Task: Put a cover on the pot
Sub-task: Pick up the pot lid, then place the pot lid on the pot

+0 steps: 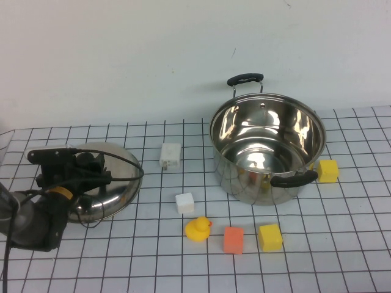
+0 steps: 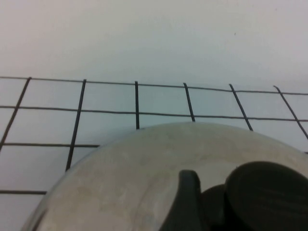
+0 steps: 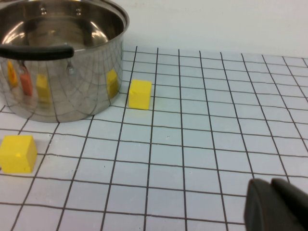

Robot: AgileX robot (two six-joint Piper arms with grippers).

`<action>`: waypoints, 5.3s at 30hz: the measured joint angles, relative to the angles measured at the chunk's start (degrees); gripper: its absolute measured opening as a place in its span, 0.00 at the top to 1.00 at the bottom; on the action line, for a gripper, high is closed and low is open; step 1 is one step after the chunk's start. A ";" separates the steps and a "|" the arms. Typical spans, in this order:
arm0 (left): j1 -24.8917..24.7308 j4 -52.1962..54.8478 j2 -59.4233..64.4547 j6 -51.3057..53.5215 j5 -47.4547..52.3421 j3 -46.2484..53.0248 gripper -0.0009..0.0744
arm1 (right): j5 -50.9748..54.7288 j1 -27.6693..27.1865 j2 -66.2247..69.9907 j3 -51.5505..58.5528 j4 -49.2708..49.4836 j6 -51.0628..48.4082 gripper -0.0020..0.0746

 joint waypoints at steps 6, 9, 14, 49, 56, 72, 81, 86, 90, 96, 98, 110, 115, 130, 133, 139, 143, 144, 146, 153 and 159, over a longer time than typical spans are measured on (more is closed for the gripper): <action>0.00 0.00 0.21 0.00 0.01 -0.22 0.35 | 0.00 0.00 0.00 0.00 0.00 0.00 0.96; 0.00 0.00 0.21 0.00 0.01 -0.22 0.43 | 0.00 0.00 0.00 0.00 0.00 0.00 0.96; 0.00 -0.15 0.21 0.00 0.01 -0.22 0.48 | 0.00 0.00 0.00 0.00 0.00 0.00 0.96; -0.09 -0.30 0.21 0.10 7.00 -4.32 0.57 | 0.00 0.00 0.00 0.00 0.00 0.00 0.96; -0.09 -0.53 0.21 0.36 6.44 -4.32 0.57 | 0.00 0.00 0.00 0.00 0.00 0.00 0.96; -0.41 0.42 -15.77 -0.38 16.30 -4.10 0.57 | 0.00 0.00 0.00 0.00 0.00 0.00 0.96; -11.42 3.00 -26.65 -1.46 20.11 -5.45 0.57 | 0.00 0.00 0.00 0.00 0.00 0.00 0.96; -20.09 3.27 -26.61 -1.70 27.72 -11.74 0.57 | 0.00 0.00 0.00 0.00 0.00 0.00 0.96; -25.53 3.01 -24.32 -1.84 30.02 -17.41 0.57 | 0.00 0.00 0.00 0.00 0.00 0.00 0.96; -30.45 3.03 -17.72 -2.17 33.16 -26.78 0.57 | 0.00 0.00 0.00 0.00 0.00 0.00 0.96; -31.26 3.13 -14.68 -2.39 34.63 -30.24 0.57 | 0.00 0.00 0.00 0.00 0.00 0.00 0.96; -32.98 3.92 -0.42 -2.96 40.85 -45.34 0.57 | 0.00 0.00 0.00 0.00 0.00 0.00 0.96; -33.86 4.57 1.06 -2.96 40.92 -46.68 0.57 | 0.00 0.00 0.00 0.00 0.00 0.00 0.96; -34.33 5.11 1.34 -4.63 41.02 -47.01 0.57 | 0.00 0.00 0.00 0.00 0.00 0.00 0.96; -34.33 5.38 1.34 -5.80 41.02 -47.01 0.57 | 0.00 0.00 0.00 0.00 0.00 0.00 0.96; -34.33 5.62 1.34 -6.27 43.04 -47.01 0.57 | 0.00 0.00 0.00 0.00 0.00 0.00 0.96; -34.33 5.62 1.34 -6.52 43.40 -47.10 0.57 | 0.00 0.00 0.00 0.00 0.00 0.00 0.96; -34.33 5.62 1.34 -6.52 43.40 -47.10 0.57 | 0.00 0.00 0.00 0.00 0.00 0.00 0.96; -34.33 5.62 1.34 -6.63 43.04 -47.10 0.57 | 0.00 0.00 0.00 0.00 0.00 0.00 0.96; -34.45 8.46 1.34 -8.06 41.11 -47.10 0.57 | 0.00 0.00 0.00 0.00 0.00 0.00 0.96; -35.42 12.53 1.34 -8.84 41.06 -47.10 0.57 | 0.00 0.00 0.00 0.00 0.00 0.00 0.96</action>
